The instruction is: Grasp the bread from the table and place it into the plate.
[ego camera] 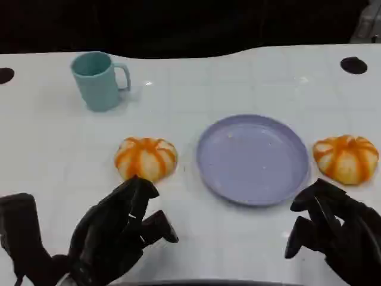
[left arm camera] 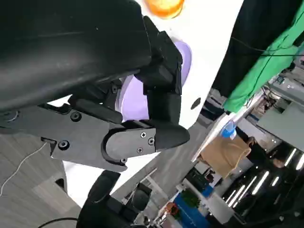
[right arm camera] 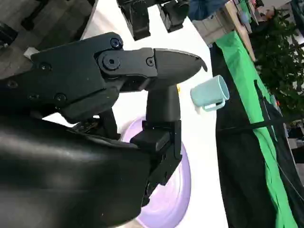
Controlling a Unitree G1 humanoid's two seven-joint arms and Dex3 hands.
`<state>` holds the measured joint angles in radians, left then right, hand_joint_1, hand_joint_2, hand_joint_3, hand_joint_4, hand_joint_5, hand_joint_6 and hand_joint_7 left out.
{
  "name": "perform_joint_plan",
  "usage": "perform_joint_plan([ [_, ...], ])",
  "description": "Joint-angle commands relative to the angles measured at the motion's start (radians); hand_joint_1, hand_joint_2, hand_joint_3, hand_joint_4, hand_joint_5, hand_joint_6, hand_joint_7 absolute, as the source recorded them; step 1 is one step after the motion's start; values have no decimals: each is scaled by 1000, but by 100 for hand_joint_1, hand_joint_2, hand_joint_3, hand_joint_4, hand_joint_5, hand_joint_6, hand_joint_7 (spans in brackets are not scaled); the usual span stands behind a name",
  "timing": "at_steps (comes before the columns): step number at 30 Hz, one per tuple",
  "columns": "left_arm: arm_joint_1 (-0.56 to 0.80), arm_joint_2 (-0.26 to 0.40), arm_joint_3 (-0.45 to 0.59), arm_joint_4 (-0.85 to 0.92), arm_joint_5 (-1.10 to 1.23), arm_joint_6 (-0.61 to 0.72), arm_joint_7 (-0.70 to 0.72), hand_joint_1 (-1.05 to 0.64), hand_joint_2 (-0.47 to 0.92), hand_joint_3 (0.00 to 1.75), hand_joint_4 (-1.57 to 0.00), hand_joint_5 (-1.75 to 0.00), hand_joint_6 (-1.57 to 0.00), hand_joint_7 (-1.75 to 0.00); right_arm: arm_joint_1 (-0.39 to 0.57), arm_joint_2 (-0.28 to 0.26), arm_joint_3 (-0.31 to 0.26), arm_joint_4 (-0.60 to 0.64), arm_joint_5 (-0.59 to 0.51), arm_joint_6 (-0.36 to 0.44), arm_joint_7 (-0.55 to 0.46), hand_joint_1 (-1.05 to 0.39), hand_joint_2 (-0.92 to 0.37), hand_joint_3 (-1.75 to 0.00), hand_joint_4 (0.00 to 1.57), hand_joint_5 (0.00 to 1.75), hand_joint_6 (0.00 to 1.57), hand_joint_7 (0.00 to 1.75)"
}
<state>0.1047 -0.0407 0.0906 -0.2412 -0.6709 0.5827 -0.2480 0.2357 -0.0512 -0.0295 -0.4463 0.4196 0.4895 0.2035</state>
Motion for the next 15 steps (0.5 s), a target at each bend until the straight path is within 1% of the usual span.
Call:
perform_joint_plan([
  [1, -5, 10, 3, 9, 8, -20, -10, -53, 92, 47, -75, -175, -53, -175, -4, -8, -11, 0, 9, -11, 5, -44, -92, -40, 64, 175, 48, 162],
  [11, -4, 7, -3, 8, 15, -27, -1, -54, 92, 47, -75, -175, -53, -175, -6, -14, -13, -1, 9, -6, 9, -44, -92, -40, 65, 175, 49, 162],
  [15, -3, 17, -16, 10, 39, -55, -20, -55, 92, 48, -75, -175, -52, -175, -6, -12, -13, -8, 7, 3, -2, -45, -92, -40, 66, 175, 50, 162],
])
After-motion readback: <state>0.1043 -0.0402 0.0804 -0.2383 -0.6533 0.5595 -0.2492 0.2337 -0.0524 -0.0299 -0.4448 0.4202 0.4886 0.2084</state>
